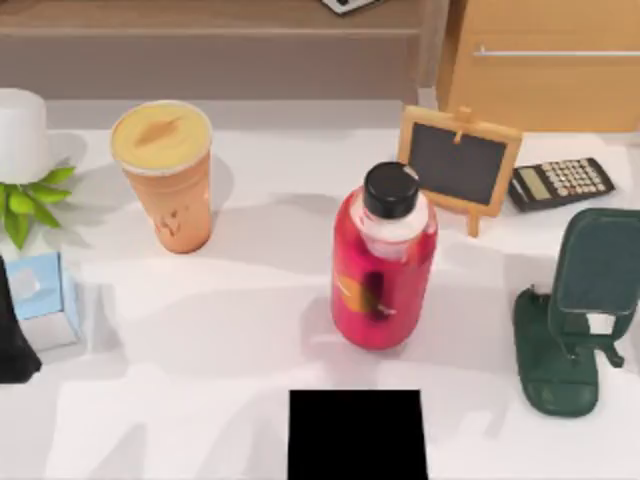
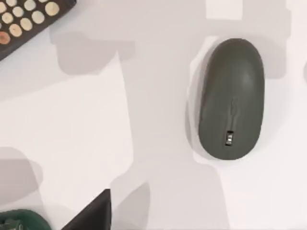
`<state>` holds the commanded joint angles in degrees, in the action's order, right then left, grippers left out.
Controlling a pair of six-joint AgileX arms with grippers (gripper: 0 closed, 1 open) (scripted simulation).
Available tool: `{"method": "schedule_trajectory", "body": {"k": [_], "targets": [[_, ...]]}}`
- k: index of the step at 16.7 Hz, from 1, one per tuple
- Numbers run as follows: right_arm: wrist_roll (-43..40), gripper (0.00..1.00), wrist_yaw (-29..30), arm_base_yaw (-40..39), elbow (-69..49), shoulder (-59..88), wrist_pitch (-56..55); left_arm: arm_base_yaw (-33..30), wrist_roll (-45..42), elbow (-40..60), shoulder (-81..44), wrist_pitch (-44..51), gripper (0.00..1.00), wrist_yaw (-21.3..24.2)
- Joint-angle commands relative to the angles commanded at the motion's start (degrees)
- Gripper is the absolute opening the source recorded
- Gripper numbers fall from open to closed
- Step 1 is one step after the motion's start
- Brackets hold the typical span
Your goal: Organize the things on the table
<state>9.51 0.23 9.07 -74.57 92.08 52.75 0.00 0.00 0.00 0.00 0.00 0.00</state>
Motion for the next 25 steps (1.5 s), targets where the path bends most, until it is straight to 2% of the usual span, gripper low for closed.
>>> {"method": "schedule_trajectory", "body": {"k": [5, 9, 16, 22, 25], "targets": [[2.0, 1.0, 0.0, 2.0, -16.0, 19.2, 11.4, 0.0, 0.0, 0.0, 0.0, 0.0, 1.0, 0.0], [2.8, 1.0, 0.1, 2.7, -21.8, 26.1, 15.4, 0.0, 0.0, 0.0, 0.0, 0.0, 1.0, 0.0], [2.9, 1.0, 0.1, 2.5, -21.1, 26.6, 14.5, 0.0, 0.0, 0.0, 0.0, 0.0, 1.0, 0.0], [3.0, 1.0, 0.1, 2.6, -12.2, 31.0, 0.6, 0.0, 0.0, 0.0, 0.0, 0.0, 1.0, 0.0], [3.0, 1.0, 0.1, 2.6, -9.9, 32.3, -2.4, 0.0, 0.0, 0.0, 0.0, 0.0, 1.0, 0.0]]}}
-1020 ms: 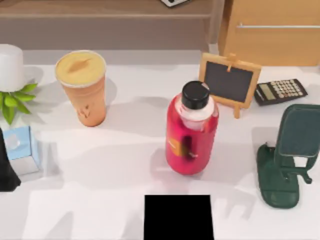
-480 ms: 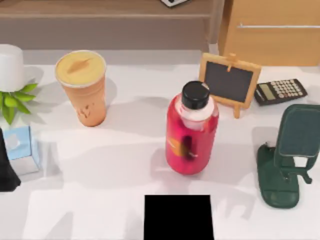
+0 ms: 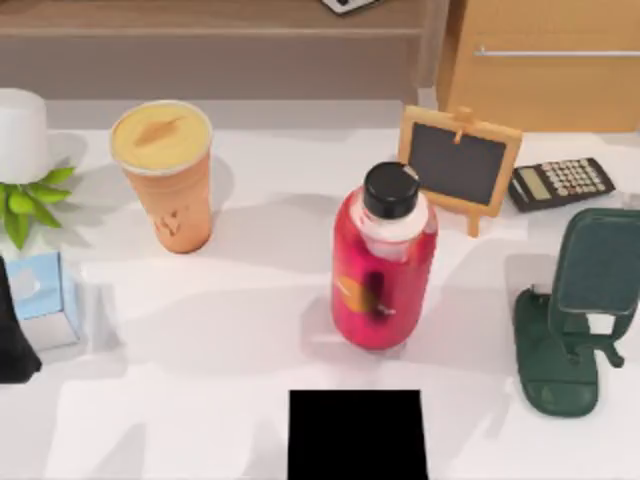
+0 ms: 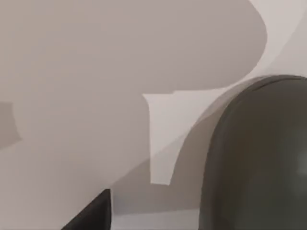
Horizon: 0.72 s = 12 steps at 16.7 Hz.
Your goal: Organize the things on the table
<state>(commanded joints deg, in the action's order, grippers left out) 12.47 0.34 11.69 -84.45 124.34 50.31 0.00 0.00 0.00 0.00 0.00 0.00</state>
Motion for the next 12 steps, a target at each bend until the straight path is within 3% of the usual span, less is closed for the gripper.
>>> {"method": "schedule_trajectory", "body": {"k": [3, 12], "targets": [[0.0, 1.0, 0.0, 0.0, 0.0, 0.0, 0.0, 0.0, 0.0, 0.0, 0.0, 0.0, 1.0, 0.0], [0.0, 0.32, 0.0, 0.0, 0.0, 0.0, 0.0, 0.0, 0.0, 0.0, 0.0, 0.0, 1.0, 0.0]]}}
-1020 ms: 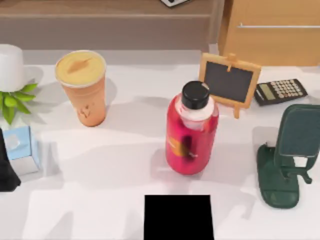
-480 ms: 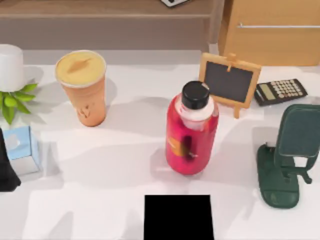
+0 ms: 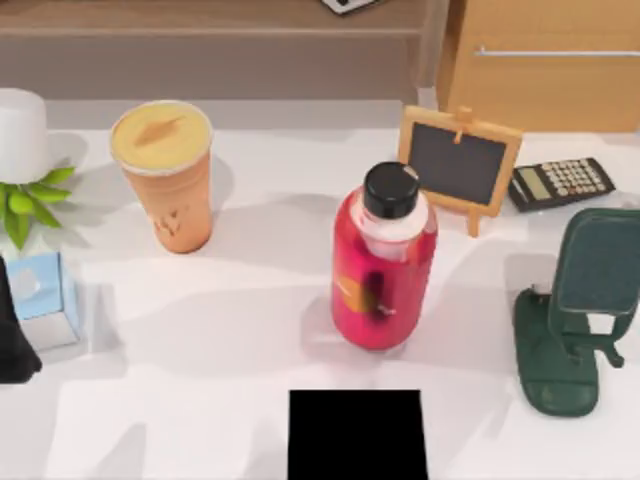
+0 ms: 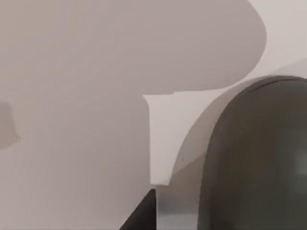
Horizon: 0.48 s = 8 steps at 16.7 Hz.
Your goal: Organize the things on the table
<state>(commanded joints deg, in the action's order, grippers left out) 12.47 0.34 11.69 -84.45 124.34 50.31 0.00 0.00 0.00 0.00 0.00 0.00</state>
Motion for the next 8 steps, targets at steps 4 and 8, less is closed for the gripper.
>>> {"method": "schedule_trajectory", "body": {"k": [4, 8], "targets": [[0.0, 0.02, 0.0, 0.0, 0.0, 0.0, 0.0, 0.0, 0.0, 0.0, 0.0, 0.0, 1.0, 0.0], [0.0, 0.0, 0.0, 0.0, 0.0, 0.0, 0.0, 0.0, 0.0, 0.0, 0.0, 0.0, 1.0, 0.0]]}}
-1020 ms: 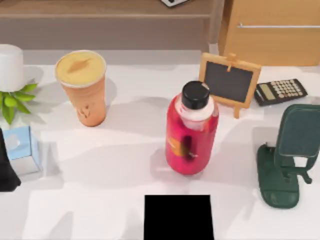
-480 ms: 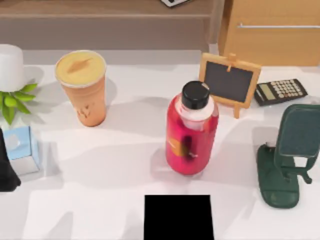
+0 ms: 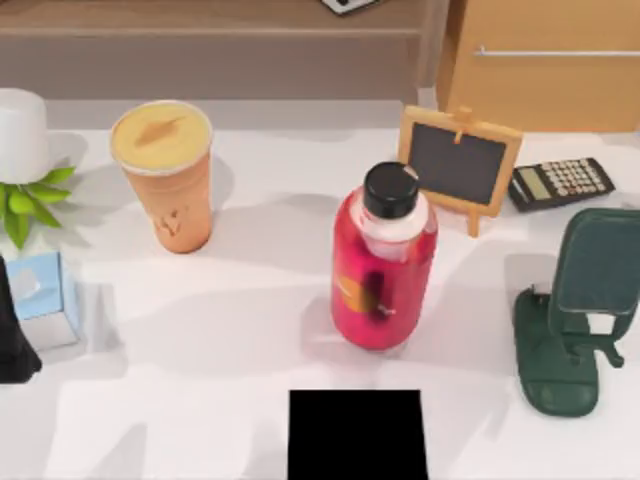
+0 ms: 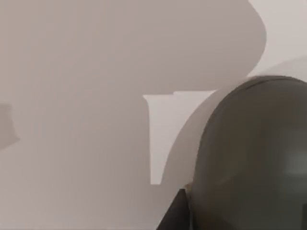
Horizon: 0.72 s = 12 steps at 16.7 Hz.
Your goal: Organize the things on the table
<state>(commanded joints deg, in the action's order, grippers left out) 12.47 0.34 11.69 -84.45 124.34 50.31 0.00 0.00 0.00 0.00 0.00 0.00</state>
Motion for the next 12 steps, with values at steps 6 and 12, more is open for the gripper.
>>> {"method": "schedule_trajectory", "body": {"k": [6, 12], "targets": [[0.0, 0.0, 0.0, -0.1, -0.4, -0.9, 0.5, 0.0, 0.0, 0.0, 0.0, 0.0, 1.0, 0.0], [-0.1, 0.0, 0.0, 0.0, -9.3, -4.0, 12.8, 0.0, 0.0, 0.0, 0.0, 0.0, 1.0, 0.0]]}}
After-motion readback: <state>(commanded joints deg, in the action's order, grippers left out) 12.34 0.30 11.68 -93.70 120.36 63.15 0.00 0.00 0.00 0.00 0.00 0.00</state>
